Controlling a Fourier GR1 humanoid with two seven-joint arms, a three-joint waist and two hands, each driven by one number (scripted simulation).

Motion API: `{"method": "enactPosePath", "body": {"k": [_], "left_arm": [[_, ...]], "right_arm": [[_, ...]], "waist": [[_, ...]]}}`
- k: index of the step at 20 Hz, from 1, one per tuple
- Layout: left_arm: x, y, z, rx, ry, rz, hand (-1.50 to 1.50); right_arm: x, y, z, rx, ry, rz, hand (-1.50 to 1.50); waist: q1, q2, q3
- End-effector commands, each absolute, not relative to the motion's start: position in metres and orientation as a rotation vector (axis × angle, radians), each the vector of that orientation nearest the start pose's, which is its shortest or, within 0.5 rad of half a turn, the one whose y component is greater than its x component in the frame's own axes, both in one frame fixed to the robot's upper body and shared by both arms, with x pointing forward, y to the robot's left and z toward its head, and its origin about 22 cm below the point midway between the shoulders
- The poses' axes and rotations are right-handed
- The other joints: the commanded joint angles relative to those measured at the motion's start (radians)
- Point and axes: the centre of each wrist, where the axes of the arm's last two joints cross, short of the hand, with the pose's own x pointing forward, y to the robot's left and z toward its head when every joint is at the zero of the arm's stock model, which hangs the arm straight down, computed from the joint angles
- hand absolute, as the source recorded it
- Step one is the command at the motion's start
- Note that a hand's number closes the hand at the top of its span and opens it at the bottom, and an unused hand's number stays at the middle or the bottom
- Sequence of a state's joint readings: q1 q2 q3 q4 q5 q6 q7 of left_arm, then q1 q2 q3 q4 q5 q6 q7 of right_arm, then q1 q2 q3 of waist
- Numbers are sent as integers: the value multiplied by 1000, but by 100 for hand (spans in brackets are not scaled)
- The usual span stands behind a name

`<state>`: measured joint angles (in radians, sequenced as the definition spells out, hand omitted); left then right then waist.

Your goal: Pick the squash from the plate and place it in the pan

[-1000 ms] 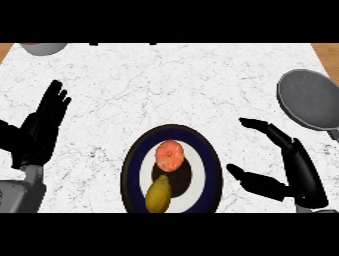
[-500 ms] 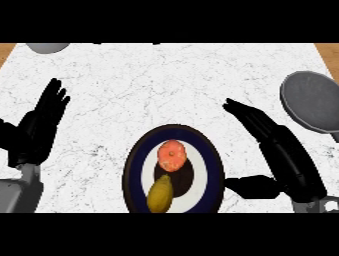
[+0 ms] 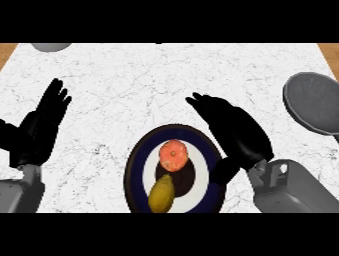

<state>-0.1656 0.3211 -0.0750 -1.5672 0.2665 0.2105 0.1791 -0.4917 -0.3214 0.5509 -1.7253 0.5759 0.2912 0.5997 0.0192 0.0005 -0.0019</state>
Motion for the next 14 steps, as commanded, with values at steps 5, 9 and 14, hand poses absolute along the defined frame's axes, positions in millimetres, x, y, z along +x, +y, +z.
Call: {"method": "enactPosePath", "body": {"k": [5, 9, 14], "left_arm": [[270, 284, 56, 104, -1513, 44, 0], [275, 267, 61, 103, -1531, 50, 0], [281, 280, 61, 113, -1522, 42, 0]], "right_arm": [[266, -77, 123, -528, -1117, 1535, -150], [270, -51, 121, -565, -1104, 1583, -150], [255, -50, 123, -751, -1015, 1670, -150]], "waist": [[-13, -3, 1], [-14, -1, 2], [-17, -2, 2]]}}
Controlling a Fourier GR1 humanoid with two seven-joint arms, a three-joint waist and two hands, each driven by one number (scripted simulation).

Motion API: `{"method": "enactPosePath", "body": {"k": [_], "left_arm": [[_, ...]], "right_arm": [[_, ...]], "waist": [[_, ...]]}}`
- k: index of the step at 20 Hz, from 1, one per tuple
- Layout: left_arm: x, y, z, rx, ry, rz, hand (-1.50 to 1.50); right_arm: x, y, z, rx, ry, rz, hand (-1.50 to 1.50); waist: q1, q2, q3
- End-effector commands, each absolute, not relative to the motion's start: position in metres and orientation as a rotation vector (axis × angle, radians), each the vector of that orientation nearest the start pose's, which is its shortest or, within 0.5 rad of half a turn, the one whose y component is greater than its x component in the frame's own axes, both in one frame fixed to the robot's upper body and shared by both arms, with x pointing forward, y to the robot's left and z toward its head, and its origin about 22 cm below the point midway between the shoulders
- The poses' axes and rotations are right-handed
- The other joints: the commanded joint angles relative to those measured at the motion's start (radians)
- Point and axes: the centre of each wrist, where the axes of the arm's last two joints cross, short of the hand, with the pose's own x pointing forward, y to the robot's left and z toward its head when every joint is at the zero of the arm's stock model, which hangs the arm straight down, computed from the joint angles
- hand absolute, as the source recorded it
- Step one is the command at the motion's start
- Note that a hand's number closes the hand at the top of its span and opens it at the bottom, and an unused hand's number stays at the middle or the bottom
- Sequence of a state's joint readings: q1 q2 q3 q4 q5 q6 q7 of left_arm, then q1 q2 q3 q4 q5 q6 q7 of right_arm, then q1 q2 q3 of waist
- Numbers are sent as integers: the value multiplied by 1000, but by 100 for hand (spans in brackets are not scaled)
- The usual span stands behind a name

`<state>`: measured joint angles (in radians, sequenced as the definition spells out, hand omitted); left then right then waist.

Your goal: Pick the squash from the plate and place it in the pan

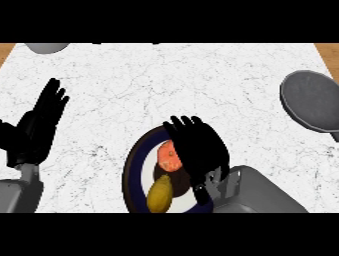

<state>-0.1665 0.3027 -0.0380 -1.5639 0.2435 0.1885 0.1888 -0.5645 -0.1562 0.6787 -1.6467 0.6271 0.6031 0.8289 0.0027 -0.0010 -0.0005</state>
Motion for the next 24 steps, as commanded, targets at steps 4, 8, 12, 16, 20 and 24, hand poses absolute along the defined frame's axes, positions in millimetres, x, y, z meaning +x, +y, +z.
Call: {"method": "enactPosePath", "body": {"k": [4, 8, 12, 16, 20, 24], "left_arm": [[274, 268, 53, 84, -1514, 47, 0], [284, 286, 71, 106, -1524, 32, 0], [283, 275, 64, 94, -1507, 51, 0], [296, 286, 65, 88, -1514, 39, 0], [284, 275, 68, 105, -1516, 30, 0], [291, 271, 50, 100, -1517, 43, 0]], "right_arm": [[244, -22, 121, -789, -1024, 1654, -150], [250, -18, 118, -734, -1082, 1628, -150], [244, 0, 106, -765, -1035, 1649, -150], [249, 2, 94, -804, -967, 1645, -150], [275, -15, 75, -815, -935, 1631, -150], [286, -15, 69, -790, -963, 1618, -150]], "waist": [[2, 0, 0], [1, 1, 0], [7, 1, 0], [3, 2, 0], [0, 1, 1], [0, 2, 0]]}}
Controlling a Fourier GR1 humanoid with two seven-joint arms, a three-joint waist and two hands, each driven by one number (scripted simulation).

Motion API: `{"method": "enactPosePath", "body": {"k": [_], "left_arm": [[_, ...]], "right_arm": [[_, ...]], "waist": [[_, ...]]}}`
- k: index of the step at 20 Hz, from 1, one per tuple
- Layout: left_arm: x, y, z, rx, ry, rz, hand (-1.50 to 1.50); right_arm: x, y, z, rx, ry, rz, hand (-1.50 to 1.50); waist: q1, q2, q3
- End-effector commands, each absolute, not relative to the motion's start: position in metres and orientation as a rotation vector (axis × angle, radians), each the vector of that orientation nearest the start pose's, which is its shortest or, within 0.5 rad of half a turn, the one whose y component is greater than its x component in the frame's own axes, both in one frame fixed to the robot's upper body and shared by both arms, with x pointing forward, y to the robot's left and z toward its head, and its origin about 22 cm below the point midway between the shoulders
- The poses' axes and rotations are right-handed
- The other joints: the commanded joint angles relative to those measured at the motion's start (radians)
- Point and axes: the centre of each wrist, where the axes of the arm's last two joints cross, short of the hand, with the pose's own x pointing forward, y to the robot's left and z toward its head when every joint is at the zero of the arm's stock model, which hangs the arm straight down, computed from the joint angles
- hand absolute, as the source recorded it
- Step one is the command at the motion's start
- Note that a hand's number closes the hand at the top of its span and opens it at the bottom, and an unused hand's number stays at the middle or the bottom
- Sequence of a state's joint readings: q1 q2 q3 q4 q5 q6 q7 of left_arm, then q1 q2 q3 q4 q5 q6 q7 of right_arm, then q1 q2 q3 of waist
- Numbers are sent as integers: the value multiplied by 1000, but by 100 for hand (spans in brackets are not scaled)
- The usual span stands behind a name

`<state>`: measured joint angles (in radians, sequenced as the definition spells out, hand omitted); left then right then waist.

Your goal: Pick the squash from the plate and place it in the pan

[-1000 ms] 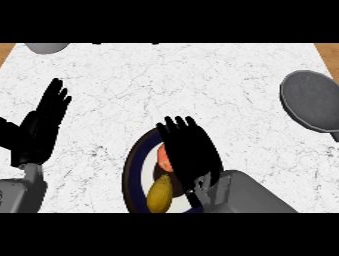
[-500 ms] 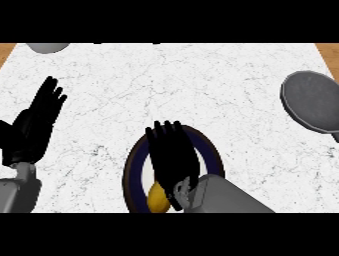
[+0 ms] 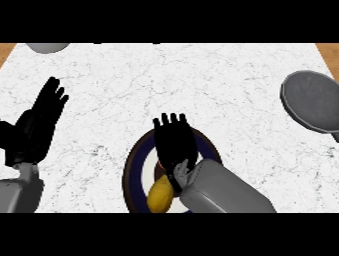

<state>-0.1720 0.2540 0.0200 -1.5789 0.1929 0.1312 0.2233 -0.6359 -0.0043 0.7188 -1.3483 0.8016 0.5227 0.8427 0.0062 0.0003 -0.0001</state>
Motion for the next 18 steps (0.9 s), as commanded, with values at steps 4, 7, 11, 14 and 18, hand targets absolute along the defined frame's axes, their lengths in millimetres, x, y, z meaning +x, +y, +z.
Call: {"method": "enactPosePath", "body": {"k": [4, 7, 11, 14, 18], "left_arm": [[275, 264, 56, 91, -1528, 26, 0], [274, 268, 57, 87, -1511, 13, 0], [279, 262, 71, 110, -1526, 32, 0], [288, 273, 46, 103, -1523, 29, 0], [271, 267, 72, 106, -1528, 25, 0]], "right_arm": [[275, -9, 49, -783, -904, 1657, -150], [287, -9, 46, -771, -902, 1654, -150], [292, -14, 30, -770, -909, 1642, -150], [306, -8, 33, -758, -942, 1604, -150], [304, -14, 24, -708, -958, 1601, -150]], "waist": [[2, 0, 0], [4, 0, 0], [3, 0, 0], [10, 3, 0], [8, 0, 0]]}}
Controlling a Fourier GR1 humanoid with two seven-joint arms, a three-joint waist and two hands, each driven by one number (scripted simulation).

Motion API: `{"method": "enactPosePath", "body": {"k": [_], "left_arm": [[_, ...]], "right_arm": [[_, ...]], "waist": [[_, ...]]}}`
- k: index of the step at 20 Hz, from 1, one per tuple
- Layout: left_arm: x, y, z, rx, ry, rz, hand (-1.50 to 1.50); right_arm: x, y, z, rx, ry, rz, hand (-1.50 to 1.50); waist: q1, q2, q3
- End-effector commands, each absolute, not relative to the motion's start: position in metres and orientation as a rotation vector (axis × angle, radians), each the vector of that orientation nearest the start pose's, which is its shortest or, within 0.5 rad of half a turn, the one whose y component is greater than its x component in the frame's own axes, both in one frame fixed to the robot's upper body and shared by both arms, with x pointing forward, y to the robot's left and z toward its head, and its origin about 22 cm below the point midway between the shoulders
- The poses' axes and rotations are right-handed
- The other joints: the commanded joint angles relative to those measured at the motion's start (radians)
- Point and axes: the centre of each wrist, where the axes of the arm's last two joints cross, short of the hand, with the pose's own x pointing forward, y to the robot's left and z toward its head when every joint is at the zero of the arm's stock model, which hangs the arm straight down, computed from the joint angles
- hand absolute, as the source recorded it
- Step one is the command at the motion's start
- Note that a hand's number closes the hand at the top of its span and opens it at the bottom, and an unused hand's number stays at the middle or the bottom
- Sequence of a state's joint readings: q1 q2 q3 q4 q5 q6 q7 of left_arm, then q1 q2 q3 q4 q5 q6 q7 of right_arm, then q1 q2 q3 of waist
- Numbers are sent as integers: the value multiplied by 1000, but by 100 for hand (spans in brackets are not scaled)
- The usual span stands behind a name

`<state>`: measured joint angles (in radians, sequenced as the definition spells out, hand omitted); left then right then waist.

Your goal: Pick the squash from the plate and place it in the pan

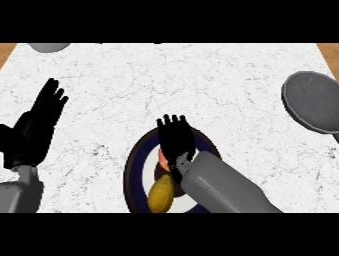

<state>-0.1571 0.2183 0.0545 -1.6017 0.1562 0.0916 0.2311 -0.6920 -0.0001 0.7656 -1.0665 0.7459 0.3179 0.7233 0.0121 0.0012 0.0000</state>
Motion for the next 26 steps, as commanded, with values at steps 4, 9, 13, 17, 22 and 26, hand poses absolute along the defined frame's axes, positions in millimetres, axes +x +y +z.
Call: {"method": "enactPosePath", "body": {"k": [4, 9, 13, 17, 22, 26], "left_arm": [[267, 255, 74, 99, -1504, 24, 0], [293, 256, 65, 103, -1534, 44, 0], [296, 261, 62, 77, -1527, 34, 0], [287, 277, 58, 92, -1507, 36, 0], [275, 260, 61, 94, -1523, 30, 0], [262, 270, 61, 124, -1508, 34, 0]], "right_arm": [[295, -10, 1, -705, -895, 1627, -150], [302, -9, 3, -679, -1050, 1686, 150], [305, -17, -16, -663, -1051, 1673, 150], [311, -21, -9, -623, -1082, 1644, 150], [298, -9, 5, -750, -1246, 1565, 150], [281, -74, 16, -791, -1282, 1505, 150]], "waist": [[12, 0, 0], [0, 2, 0], [8, 3, 0], [-3, 1, 0], [-6, -2, 0], [-26, -10, 0]]}}
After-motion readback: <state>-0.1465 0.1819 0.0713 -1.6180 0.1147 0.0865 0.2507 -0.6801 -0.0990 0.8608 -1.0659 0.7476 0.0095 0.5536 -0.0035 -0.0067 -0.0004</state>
